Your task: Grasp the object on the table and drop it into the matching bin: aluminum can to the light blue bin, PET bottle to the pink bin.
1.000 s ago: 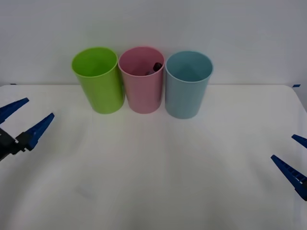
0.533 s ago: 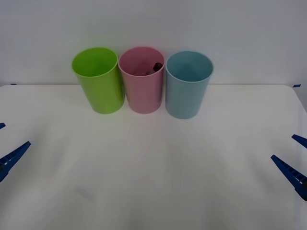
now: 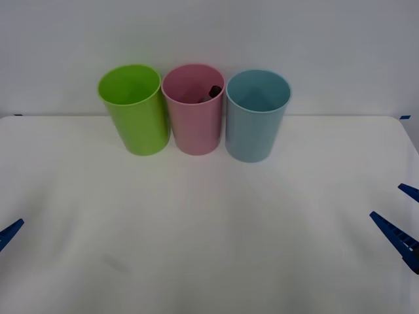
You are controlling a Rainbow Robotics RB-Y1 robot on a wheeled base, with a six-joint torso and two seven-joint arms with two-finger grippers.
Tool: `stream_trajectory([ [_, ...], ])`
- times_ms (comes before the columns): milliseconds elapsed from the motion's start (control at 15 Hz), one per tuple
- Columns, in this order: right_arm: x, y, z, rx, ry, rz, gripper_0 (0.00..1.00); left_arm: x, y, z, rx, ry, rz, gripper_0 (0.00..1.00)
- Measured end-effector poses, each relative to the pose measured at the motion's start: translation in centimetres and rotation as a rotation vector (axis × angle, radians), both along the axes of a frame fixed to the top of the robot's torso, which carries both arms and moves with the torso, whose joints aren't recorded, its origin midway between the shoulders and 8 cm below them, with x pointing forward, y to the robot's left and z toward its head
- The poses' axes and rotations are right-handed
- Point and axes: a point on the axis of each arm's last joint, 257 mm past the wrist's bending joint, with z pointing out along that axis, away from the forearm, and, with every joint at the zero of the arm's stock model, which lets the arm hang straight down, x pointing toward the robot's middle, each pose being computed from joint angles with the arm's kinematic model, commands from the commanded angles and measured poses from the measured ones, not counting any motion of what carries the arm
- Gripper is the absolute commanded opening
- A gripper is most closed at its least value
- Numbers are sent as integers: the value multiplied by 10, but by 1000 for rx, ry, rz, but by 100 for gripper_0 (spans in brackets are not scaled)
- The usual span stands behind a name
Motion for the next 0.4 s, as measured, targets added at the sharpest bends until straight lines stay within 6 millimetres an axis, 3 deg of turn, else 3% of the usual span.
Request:
stream_trajectory([
  [400, 0, 0, 0, 0, 0, 0, 100, -3, -4, -6, -16, 22, -8, 100],
])
